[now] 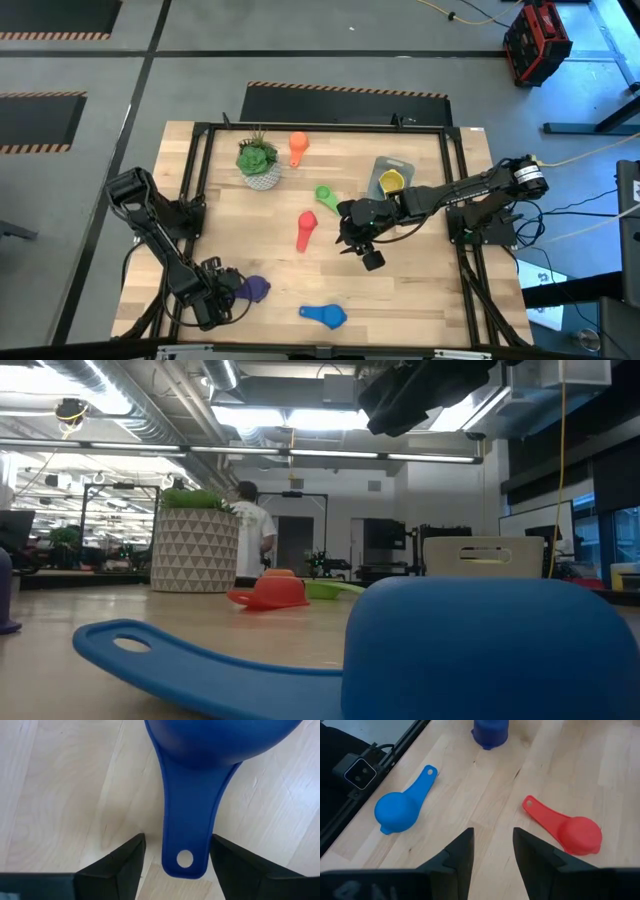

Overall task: Nest measuring cups in basket
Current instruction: Stack the violet measuring cup on top of the yellow measuring cup in the gray bin

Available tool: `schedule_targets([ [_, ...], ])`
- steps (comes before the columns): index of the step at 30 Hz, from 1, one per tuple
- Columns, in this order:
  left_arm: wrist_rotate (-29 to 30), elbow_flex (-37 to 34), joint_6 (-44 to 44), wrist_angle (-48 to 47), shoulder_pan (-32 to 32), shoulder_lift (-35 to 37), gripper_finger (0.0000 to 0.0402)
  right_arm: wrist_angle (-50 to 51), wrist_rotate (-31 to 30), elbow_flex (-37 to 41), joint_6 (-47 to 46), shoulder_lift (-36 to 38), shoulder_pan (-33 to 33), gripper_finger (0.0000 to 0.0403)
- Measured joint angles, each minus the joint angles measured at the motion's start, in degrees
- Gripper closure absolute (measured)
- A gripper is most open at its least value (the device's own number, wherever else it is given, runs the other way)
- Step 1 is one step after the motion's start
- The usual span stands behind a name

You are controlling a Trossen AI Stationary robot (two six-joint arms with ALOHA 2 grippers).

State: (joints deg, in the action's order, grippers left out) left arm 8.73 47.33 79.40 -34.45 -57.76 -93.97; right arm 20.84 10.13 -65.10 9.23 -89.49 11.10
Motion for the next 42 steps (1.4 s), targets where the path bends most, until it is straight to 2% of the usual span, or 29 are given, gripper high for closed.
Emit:
schedule_targets([
  [18,0.64,-0.02,0.0,-1.1,0.0,-0.04,0.0276,0.0,-0.01,0.0,0.0,0.0,0.0,0.0262],
  [29,1.07,1.58,-0.2,-2.09,1.37,-0.3,0.0278,0.01,0.0,0.0,0.02,0.0,0.02,0.0262],
  [42,9.33,3.32,-0.5,0.78,5.95,-0.33,0.0279,5.12,-0.02,-0.09,1.69,2.59,-0.03,0.0262],
])
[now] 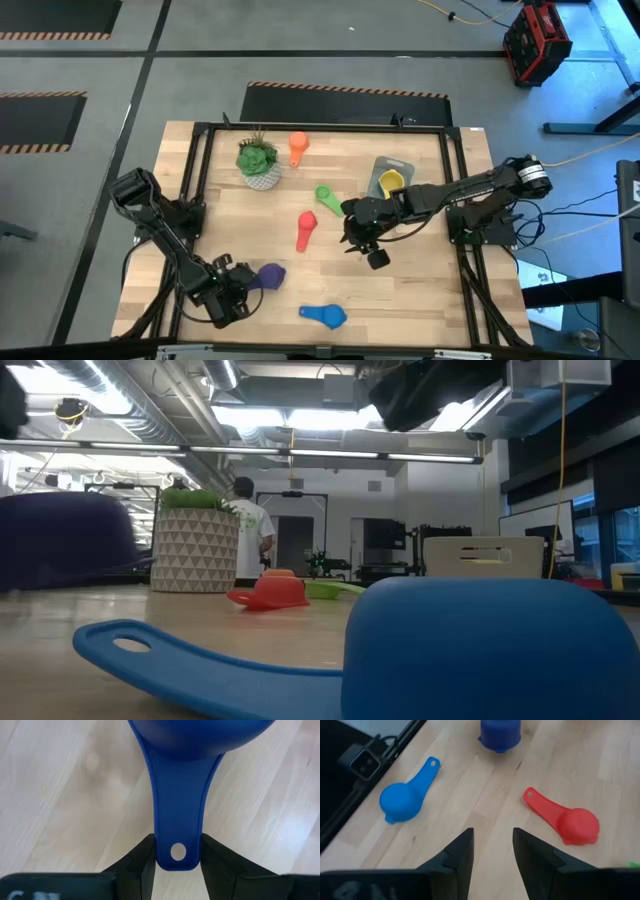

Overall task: Nest measuring cups in basket
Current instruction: Stack the violet measuring cup on top of the yellow measuring cup in the gray bin

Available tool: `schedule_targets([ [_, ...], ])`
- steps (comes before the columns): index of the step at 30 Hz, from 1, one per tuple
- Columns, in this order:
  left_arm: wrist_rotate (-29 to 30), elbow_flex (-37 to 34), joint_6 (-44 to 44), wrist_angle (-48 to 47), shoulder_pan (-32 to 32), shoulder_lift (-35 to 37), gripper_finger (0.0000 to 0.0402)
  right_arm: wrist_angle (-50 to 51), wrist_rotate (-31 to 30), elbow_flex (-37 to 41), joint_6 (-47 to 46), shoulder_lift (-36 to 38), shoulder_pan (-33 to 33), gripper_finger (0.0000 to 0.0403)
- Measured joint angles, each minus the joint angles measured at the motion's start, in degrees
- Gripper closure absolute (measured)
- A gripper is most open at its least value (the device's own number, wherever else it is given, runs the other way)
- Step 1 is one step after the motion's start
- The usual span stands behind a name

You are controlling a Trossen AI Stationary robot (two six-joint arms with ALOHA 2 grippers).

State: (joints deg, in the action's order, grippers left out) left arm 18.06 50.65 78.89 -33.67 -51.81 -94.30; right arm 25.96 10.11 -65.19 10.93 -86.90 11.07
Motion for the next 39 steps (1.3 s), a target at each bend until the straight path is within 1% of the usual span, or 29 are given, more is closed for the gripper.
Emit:
schedule_targets([
  [2,0.96,0.0,-1.08,1.47,1.07,0.07,0.0279,1.98,-0.13,0.0,1.62,1.58,0.0,0.0262],
  [6,2.68,0.0,-6.67,6.26,3.9,0.09,0.0279,4.49,-0.15,0.0,3.72,5.01,0.0,0.0262],
  [11,5.35,0.0,-17.18,14.8,8.95,0.17,0.028,6.47,-1.48,0.0,6.02,9.28,-0.02,0.0262],
  [16,7.34,0.04,-30.53,24.91,14.53,0.18,0.028,9.2,-1.97,0.0,9.36,14.35,-0.02,0.0262],
  [19,8.72,0.04,-39.46,32.32,17.99,0.2,0.028,13.41,-6.06,0.0,11.9,18.51,0.19,0.0262],
  [22,8.71,0.04,-47.92,40.82,21.33,0.23,0.028,18.12,-12.79,0.0,12.13,23.09,0.72,0.0262],
  [25,7.99,0.04,-55.12,49.1,24.44,0.22,0.028,20.52,-19.82,0.0,12.16,27.35,1.62,0.0262],
  [27,7.73,0.04,-59.21,54.48,26.24,0.24,0.028,19.77,-23.99,0.0,13.43,29.61,2.21,0.0262],
  [30,6.37,0.07,-64.46,61.73,28.64,0.24,0.028,17.04,-26.9,0.0,17.68,31.68,2.73,0.0262],
  [34,3.91,0.07,-69.29,70.22,31.09,0.24,0.028,10.54,-27.03,0.0,23.27,32.4,2.73,0.0262],
  [39,0.07,0.09,-72.28,77.0,33.27,0.24,0.028,0.81,-26.93,0.02,30.86,31.56,2.72,0.0262],
])
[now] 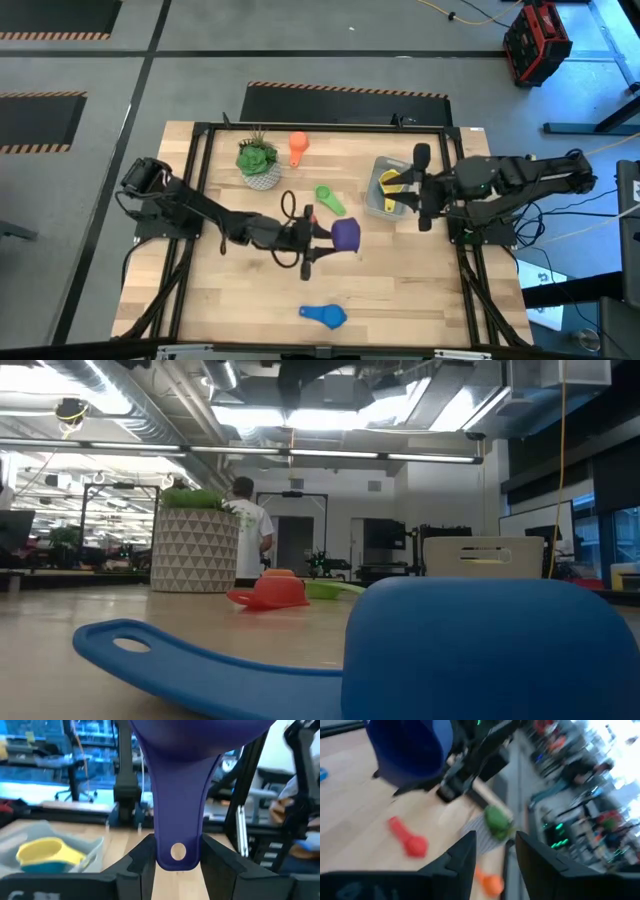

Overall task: Nest measuring cups in basket
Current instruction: Stack the violet measuring cup on top of the yellow measuring cup in the gray bin

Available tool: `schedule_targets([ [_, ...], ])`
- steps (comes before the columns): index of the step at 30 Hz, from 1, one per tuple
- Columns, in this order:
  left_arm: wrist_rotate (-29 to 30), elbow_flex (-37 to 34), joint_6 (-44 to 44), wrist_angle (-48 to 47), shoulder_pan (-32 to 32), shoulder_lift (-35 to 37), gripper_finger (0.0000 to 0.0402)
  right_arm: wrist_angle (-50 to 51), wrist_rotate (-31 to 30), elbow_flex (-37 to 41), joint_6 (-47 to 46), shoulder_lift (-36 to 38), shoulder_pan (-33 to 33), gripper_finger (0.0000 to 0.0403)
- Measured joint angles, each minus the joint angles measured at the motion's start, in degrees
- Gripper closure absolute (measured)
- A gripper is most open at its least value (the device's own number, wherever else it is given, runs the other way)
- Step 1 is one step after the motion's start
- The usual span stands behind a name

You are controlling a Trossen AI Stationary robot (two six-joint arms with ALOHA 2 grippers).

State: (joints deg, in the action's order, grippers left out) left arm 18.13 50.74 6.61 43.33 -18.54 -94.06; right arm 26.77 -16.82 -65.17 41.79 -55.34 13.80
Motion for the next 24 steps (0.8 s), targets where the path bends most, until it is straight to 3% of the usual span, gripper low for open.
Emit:
schedule_targets([
  [12,-7.27,0.0,-0.29,6.15,2.78,0.0,0.028,-13.61,12.06,0.02,8.15,-5.23,0.01,0.0262],
  [24,-7.34,0.0,-0.22,6.47,2.9,0.0,0.028,-22.25,12.5,0.04,14.02,-11.91,0.0,0.0262],
])
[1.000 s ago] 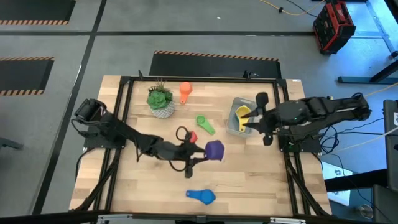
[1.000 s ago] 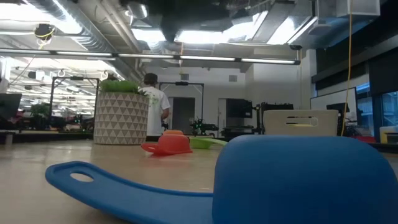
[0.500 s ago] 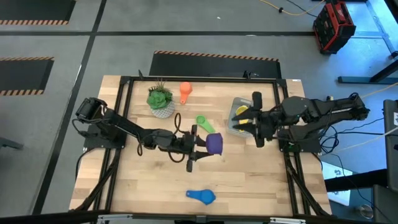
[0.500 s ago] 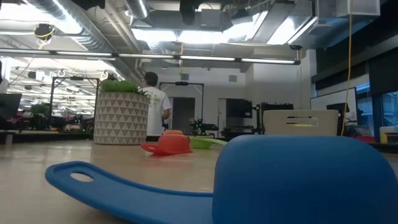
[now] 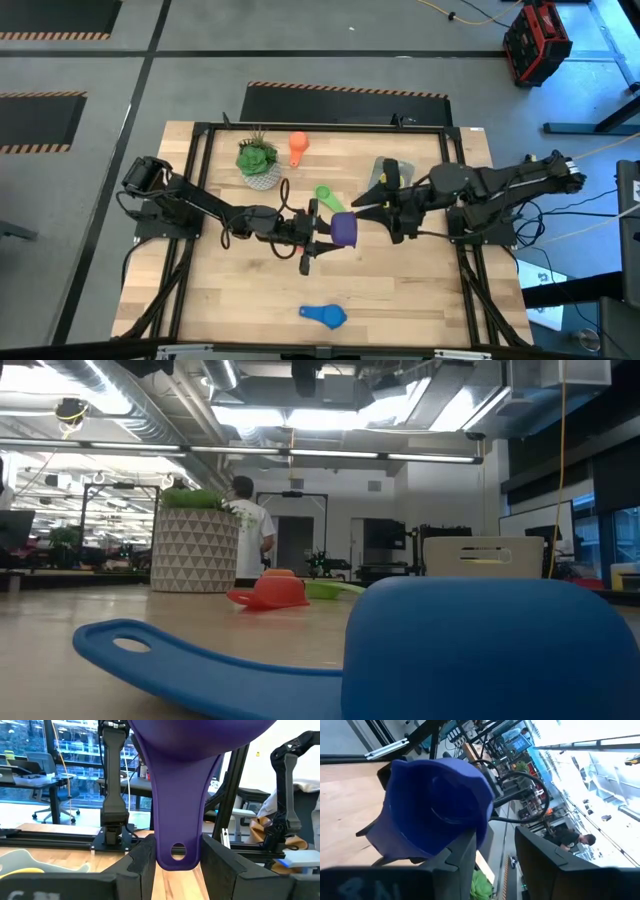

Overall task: Nest measuring cups in basket
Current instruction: Stack the violet measuring cup on top of the yellow measuring cup in the gray bin

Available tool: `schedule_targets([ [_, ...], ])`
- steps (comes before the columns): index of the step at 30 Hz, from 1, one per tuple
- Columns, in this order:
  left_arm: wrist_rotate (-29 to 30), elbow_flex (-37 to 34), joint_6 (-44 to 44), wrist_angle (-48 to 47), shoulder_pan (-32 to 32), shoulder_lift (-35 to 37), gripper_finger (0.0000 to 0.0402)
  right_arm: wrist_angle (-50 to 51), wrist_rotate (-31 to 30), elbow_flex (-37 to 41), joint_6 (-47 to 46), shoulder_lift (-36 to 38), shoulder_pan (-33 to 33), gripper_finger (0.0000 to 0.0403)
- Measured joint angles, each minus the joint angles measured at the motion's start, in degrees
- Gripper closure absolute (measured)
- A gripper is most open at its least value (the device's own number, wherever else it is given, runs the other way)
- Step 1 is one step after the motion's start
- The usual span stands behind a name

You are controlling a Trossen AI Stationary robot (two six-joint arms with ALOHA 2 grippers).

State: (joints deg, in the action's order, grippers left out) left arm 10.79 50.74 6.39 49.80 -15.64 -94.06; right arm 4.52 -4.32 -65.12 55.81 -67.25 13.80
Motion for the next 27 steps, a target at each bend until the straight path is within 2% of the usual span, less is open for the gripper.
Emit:
schedule_targets([
  [5,-0.01,0.0,0.0,-0.01,-0.02,0.0,0.028,-0.28,0.74,0.0,0.0,-1.11,0.0,0.0262],
  [11,-0.02,0.0,-0.01,0.0,-0.02,0.02,0.028,-2.24,7.36,0.02,0.0,-1.66,0.02,0.0262],
  [18,0.0,0.0,0.07,0.0,-0.04,0.02,0.028,-2.39,7.5,0.02,0.0,-2.12,-0.02,0.0262],
  [27,-0.02,0.0,0.5,-0.22,-0.04,0.02,0.028,-8.48,7.42,0.02,0.02,-5.8,-0.02,0.0269],
])
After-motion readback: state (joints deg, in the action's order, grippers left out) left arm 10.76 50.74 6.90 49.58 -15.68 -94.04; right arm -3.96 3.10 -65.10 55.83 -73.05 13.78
